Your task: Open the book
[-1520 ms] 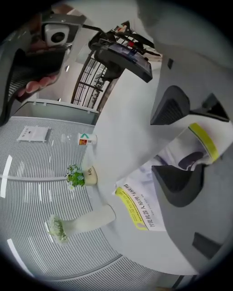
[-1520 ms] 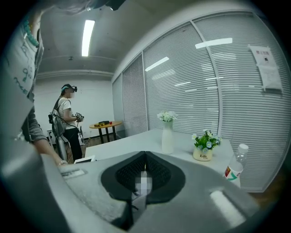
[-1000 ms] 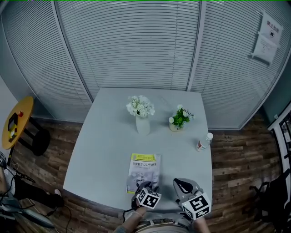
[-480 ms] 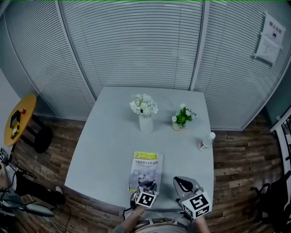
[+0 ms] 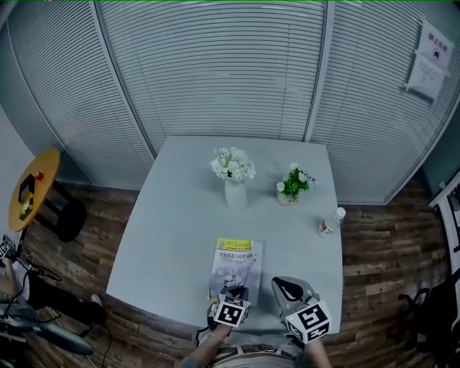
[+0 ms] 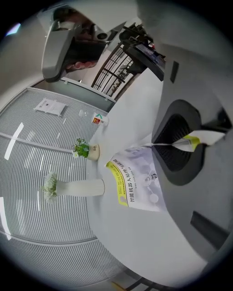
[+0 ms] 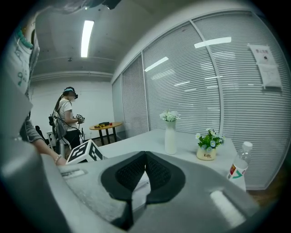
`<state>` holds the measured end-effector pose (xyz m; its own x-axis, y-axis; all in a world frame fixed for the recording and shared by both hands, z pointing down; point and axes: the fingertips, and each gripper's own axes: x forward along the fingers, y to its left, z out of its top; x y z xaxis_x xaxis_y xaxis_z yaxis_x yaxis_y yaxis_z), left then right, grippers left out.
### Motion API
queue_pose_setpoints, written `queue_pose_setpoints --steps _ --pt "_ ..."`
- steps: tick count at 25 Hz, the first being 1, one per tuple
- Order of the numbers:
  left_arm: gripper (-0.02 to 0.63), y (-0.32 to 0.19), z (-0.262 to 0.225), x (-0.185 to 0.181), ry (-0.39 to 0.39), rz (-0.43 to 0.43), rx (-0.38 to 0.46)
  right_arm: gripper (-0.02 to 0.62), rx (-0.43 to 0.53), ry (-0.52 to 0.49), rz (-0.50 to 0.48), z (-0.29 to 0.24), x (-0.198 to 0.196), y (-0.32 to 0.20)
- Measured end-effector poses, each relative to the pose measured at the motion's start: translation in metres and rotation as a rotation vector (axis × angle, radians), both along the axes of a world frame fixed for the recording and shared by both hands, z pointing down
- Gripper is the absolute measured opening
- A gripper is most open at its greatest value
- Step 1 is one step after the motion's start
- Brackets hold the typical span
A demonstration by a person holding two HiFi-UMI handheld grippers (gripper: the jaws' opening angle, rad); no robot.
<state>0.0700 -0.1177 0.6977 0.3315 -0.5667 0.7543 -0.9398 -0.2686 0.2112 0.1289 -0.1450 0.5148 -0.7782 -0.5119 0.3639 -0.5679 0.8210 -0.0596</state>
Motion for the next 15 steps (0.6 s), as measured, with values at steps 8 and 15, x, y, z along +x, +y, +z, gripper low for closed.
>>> queue_pose_setpoints --steps 8,15 --pt "0.008 -0.003 -0.006 -0.017 0.024 0.045 0.008 0.003 0.011 0.023 0.02 -0.001 -0.025 -0.001" --pt "0.008 -0.002 -0.014 -0.034 0.075 0.078 -0.002 0.003 0.013 0.036 0.046 0.0 -0.047 0.004"
